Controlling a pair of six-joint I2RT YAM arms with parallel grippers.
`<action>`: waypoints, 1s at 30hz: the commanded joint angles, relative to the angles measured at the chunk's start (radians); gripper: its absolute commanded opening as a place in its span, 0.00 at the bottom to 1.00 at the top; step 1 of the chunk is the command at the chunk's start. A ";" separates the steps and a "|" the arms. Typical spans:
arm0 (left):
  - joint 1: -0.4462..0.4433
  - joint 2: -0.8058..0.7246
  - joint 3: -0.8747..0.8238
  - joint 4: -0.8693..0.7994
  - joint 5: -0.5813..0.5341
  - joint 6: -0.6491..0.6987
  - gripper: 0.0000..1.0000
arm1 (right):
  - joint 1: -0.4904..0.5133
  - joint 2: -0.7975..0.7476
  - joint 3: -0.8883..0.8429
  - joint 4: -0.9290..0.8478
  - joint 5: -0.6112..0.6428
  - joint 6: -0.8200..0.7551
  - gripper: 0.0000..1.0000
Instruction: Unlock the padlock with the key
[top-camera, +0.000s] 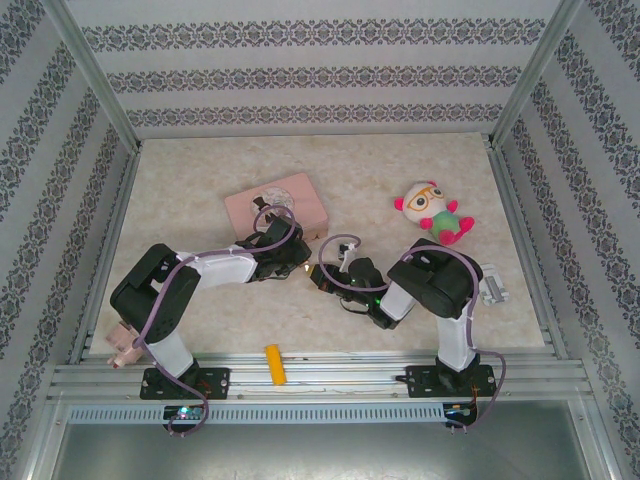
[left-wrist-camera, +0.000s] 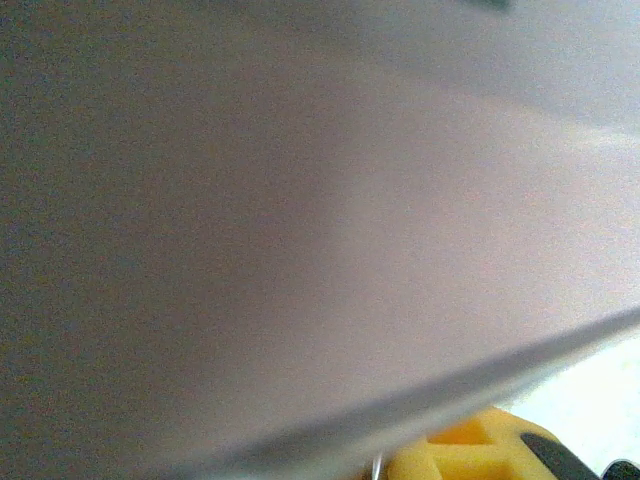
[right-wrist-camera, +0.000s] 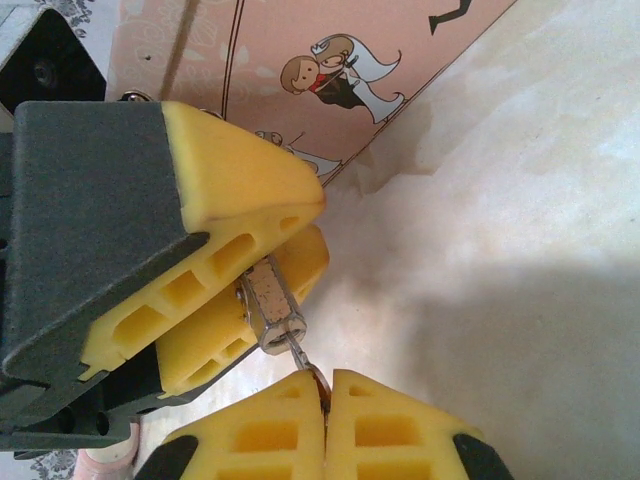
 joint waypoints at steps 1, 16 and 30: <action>0.004 -0.051 -0.012 0.023 0.029 -0.034 0.21 | -0.037 -0.003 0.007 -0.101 0.063 -0.022 0.00; 0.005 -0.051 -0.015 0.028 0.032 -0.038 0.21 | -0.049 -0.010 0.055 -0.110 0.048 -0.028 0.00; 0.005 -0.046 -0.004 0.030 0.043 -0.030 0.21 | -0.058 -0.007 0.059 -0.103 0.041 -0.019 0.00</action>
